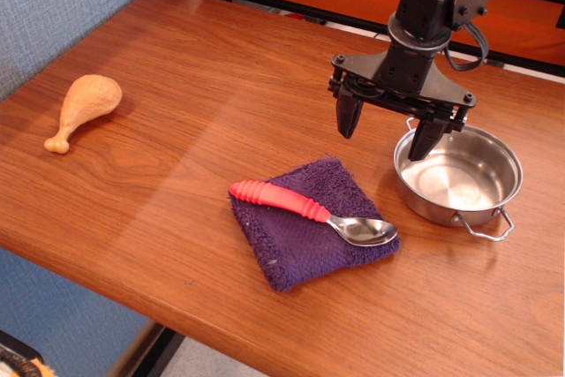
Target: Move the vessel and place it just behind the cloth
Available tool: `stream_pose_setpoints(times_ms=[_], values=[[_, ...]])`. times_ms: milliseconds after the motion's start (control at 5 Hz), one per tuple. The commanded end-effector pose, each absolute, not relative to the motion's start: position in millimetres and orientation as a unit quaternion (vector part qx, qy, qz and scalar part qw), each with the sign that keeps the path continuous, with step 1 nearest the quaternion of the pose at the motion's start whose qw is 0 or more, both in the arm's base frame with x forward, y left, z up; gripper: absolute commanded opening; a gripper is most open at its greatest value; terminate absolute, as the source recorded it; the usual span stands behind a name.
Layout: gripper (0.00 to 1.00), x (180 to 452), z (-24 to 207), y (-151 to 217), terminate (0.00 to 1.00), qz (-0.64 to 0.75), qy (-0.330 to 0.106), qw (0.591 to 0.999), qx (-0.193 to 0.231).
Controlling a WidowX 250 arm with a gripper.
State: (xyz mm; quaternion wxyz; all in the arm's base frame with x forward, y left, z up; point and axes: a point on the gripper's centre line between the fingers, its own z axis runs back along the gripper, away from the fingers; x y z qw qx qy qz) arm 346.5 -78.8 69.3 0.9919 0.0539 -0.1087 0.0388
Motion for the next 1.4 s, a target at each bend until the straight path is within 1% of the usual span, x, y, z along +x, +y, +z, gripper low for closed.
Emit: stream_pose_setpoints(times_ms=[0,200,400,600,1000,1200], values=[[1.0,295.5,119.9,-68.7,0.0,0.031,-0.142,0.989,0.024],[1.0,270.0,138.5,-67.5,0.0,0.009,-0.136,0.991,0.007],[1.0,251.2,154.7,-64.0,0.0,-0.02,-0.133,0.991,-0.012],[1.0,236.0,178.4,-50.0,0.0,-0.04,-0.143,0.989,-0.01],[1.0,239.1,175.8,-49.3,0.0,-0.057,-0.145,0.988,-0.018],[1.0,239.1,175.8,-49.3,1.0,-0.057,-0.145,0.988,-0.018]])
